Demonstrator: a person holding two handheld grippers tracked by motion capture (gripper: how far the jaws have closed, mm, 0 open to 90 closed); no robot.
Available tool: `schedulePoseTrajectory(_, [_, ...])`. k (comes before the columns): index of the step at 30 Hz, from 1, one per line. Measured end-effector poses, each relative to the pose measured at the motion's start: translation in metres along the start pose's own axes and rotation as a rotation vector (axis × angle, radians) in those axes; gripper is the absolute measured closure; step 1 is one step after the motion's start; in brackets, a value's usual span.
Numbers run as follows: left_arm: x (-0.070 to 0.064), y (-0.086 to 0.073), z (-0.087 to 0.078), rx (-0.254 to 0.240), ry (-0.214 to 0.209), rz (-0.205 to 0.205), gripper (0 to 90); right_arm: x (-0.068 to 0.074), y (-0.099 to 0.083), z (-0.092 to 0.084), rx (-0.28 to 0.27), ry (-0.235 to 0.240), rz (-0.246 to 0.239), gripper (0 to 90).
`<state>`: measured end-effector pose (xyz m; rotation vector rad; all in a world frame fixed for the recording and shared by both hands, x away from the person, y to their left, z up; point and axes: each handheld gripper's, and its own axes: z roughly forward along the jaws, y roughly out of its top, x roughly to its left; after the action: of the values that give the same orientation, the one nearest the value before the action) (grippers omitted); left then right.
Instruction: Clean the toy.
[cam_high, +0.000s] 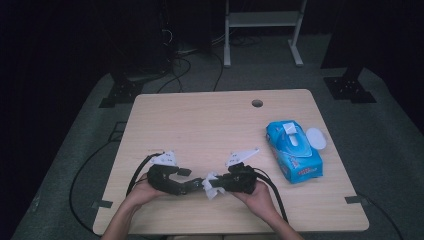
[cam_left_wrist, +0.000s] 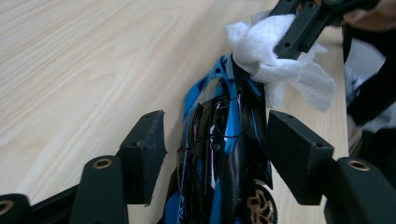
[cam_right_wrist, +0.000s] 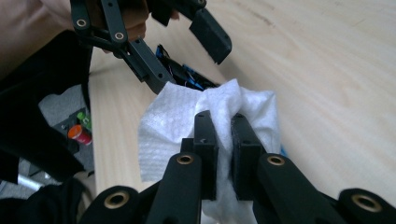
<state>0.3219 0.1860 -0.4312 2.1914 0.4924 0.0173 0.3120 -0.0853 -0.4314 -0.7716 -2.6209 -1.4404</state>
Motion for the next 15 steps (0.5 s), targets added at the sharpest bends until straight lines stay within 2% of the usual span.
schedulePoseTrajectory(9, [-0.021, -0.001, 0.014, 0.078, 0.039, 0.136, 32.8, 0.006, -0.016, -0.001, 0.044, -0.004, -0.003, 82.7])
schedulePoseTrajectory(15, [-0.027, -0.003, 0.023, 0.118, 0.062, 0.177, 29.0, 0.008, -0.024, 0.001, 0.078, -0.002, -0.009, 82.7])
